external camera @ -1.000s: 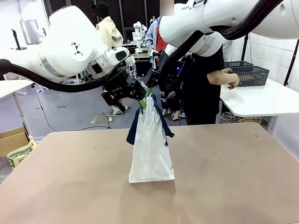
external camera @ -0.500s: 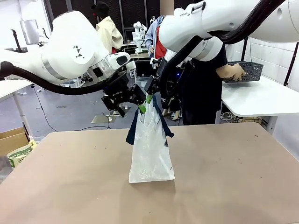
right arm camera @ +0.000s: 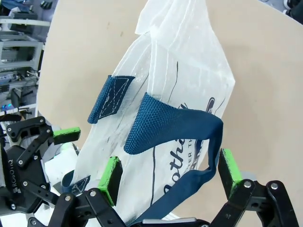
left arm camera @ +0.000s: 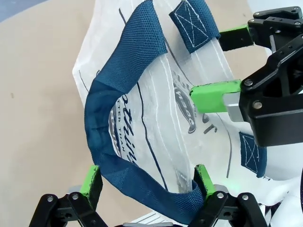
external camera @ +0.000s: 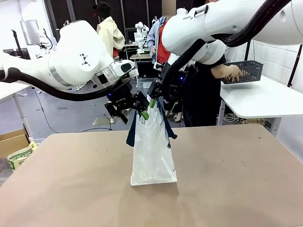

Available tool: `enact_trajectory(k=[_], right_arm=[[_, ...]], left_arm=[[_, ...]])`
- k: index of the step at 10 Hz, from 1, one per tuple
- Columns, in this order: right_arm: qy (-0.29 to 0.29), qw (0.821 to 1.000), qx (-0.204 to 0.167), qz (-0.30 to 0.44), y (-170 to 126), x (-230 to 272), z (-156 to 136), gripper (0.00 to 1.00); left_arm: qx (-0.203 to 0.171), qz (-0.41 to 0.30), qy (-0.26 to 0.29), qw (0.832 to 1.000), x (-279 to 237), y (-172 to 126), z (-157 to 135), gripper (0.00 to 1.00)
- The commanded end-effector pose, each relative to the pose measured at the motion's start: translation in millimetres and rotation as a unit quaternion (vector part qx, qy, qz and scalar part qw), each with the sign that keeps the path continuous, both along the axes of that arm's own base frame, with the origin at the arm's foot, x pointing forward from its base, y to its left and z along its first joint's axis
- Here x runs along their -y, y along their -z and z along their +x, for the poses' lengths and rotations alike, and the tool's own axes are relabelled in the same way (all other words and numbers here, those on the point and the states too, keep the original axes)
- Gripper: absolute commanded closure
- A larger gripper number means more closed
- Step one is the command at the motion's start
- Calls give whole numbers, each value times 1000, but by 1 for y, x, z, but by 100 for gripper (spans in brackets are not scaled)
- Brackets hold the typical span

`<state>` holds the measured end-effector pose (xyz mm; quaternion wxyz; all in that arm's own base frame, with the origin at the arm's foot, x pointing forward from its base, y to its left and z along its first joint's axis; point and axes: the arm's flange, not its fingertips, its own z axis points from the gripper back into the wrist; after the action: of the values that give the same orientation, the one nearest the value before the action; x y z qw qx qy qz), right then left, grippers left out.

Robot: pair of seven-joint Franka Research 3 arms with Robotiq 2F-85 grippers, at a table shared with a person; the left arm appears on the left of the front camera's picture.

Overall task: Transfer purchased items from the store into the shopping bag.
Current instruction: Open the Reusable shopping bag in the center of the table.

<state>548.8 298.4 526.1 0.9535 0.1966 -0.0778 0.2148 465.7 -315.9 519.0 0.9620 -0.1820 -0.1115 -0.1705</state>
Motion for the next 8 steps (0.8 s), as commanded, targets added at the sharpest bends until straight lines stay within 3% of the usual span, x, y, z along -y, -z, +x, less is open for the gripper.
enact_trajectory(k=[1, 6, 8], right_arm=[[0, 1000, 1, 1, 0, 0, 0, 0], [29, 999, -33, -3, 2, 3, -8, 99], [33, 999, -35, -15, -1, 5, -15, 100]], left_arm=[[2, 0, 0, 1000, -2, -5, -2, 0], [11, -6, -10, 1000, -12, -8, -5, 99], [18, -7, -10, 1000, -17, -12, -7, 100]])
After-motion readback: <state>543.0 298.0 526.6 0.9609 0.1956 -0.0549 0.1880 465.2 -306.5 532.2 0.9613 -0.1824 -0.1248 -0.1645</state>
